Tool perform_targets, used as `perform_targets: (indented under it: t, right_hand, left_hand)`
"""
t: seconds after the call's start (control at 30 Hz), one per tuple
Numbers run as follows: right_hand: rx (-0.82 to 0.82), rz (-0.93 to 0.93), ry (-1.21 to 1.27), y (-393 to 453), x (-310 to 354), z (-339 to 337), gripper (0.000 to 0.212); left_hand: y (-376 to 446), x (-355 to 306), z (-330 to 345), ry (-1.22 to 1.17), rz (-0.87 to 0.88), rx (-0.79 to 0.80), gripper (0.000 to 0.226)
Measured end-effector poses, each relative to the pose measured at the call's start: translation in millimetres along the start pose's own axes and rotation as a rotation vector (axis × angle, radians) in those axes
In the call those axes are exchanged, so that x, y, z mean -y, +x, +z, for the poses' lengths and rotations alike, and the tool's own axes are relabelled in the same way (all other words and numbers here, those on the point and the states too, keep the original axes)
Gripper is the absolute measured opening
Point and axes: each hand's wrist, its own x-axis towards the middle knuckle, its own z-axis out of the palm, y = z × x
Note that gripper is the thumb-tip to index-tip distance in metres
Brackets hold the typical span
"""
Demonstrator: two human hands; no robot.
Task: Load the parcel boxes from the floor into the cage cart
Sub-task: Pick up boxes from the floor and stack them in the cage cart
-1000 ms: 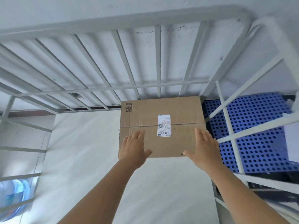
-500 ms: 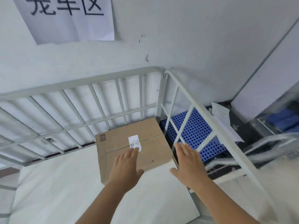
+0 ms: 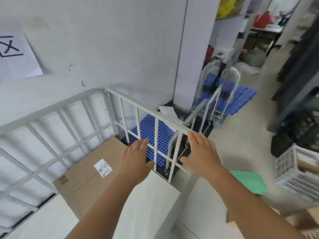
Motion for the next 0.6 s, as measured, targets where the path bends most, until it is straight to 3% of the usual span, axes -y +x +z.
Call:
perform_targets:
  t: [0.27, 0.6]
  right_hand:
    - [-0.101, 0.287, 0.056, -79, -82, -27, 0.087]
    - [-0.135, 0.647, 0.062, -204, -198, -19, 0.089]
  left_hand:
    - [1, -104, 10, 0.004, 0.319, 0.070, 0.079]
    - [-24, -250, 77, 0.044, 0.672, 0.217, 0.078]
